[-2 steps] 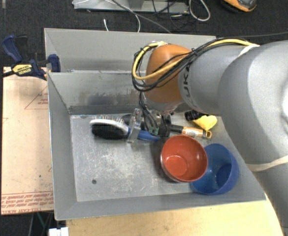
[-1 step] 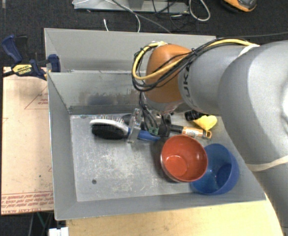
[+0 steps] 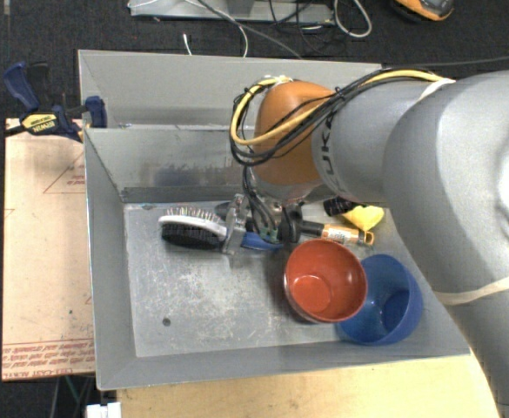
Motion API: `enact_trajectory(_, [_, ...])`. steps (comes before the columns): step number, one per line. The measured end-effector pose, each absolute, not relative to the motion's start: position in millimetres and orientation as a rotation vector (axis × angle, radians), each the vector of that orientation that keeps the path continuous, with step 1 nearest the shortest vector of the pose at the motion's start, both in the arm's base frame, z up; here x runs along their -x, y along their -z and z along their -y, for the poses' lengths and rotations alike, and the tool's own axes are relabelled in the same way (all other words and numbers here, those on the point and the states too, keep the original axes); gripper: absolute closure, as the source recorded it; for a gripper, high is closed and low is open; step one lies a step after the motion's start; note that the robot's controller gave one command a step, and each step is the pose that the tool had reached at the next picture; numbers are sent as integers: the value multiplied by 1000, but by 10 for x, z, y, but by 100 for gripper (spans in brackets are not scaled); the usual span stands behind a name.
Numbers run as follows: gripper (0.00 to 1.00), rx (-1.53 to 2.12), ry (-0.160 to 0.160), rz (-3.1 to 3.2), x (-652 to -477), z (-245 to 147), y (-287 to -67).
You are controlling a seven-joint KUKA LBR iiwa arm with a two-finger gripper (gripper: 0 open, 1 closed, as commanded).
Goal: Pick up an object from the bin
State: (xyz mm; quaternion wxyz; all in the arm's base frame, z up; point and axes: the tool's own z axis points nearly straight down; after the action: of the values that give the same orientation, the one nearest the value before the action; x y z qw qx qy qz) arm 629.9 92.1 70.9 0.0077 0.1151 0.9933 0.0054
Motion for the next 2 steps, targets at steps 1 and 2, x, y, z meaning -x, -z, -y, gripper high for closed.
enact_trajectory(1, [100, -360, -17, -3105, -6299, -921, -709])
enact_trajectory(2, [100, -328, -16, -3113, -6207, -1084, -1929])
